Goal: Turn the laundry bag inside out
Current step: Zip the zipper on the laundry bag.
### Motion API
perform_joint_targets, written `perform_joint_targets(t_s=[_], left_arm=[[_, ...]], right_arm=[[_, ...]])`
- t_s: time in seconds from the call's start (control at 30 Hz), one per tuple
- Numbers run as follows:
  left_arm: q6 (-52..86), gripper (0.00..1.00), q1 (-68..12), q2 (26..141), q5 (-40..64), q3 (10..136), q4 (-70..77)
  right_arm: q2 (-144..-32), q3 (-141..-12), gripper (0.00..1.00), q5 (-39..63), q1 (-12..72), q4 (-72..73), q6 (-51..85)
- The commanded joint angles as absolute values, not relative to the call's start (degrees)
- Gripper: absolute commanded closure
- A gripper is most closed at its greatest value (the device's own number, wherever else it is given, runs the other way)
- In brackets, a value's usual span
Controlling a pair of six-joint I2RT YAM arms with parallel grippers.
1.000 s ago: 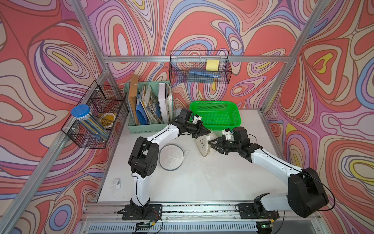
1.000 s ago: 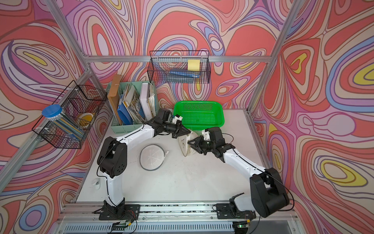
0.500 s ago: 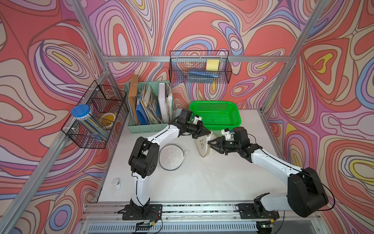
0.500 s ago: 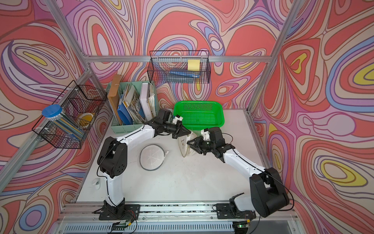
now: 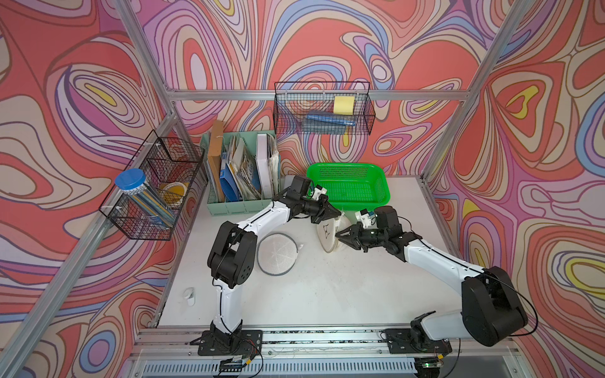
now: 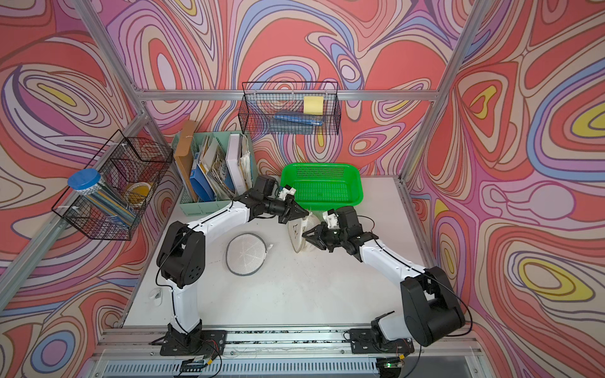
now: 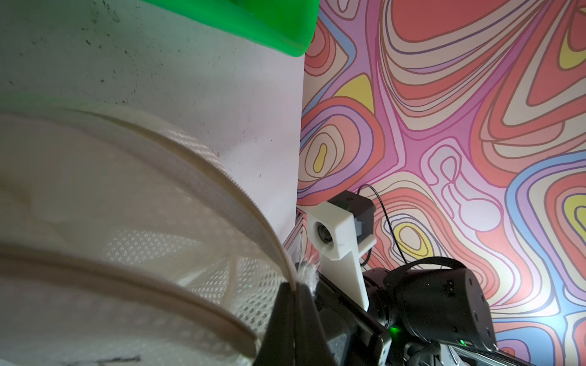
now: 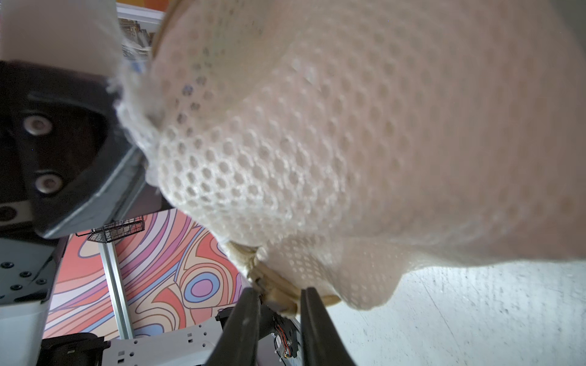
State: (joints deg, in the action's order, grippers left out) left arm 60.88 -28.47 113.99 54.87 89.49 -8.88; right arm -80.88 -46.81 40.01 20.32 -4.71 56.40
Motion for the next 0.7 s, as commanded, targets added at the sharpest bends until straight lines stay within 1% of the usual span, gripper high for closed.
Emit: perform_joint_targets(t_s=[0.0,0.03,0.23,0.47,0.6,0.63,0.67], left_arm=[[60.0,1.00,-28.6,111.9,54.8,89.3,-9.4],[60.0,1.00,-28.5,111.9,54.8,89.4,-9.4],[59.9,1.00,-28.6,112.2,54.7,89.5,-9.6],[59.9,1.00,-28.6,112.2,54.6,89.7,-10.0],[59.9,1.00,-28.6,112.1,54.6,89.7,-10.3],[59.9,1.00,-28.6,112.0,54.5,89.7,-10.4],[59.9,1.00,-28.6,111.9,54.5,89.5,-10.4]], right_arm=[[-81.0,-46.9,0.81,40.5,20.1,-4.7,55.6],[-80.8,-46.9,0.85,40.5,20.1,-4.7,55.6],[-79.6,-47.3,0.89,40.4,20.1,-6.2,55.0],[-79.0,-49.0,0.99,39.3,20.1,-9.5,52.5],[-79.1,-49.5,1.00,39.0,20.1,-9.2,51.9],[-79.2,-49.7,0.99,38.9,20.1,-9.2,51.6],[-79.4,-50.0,0.94,38.8,20.1,-8.9,51.6]])
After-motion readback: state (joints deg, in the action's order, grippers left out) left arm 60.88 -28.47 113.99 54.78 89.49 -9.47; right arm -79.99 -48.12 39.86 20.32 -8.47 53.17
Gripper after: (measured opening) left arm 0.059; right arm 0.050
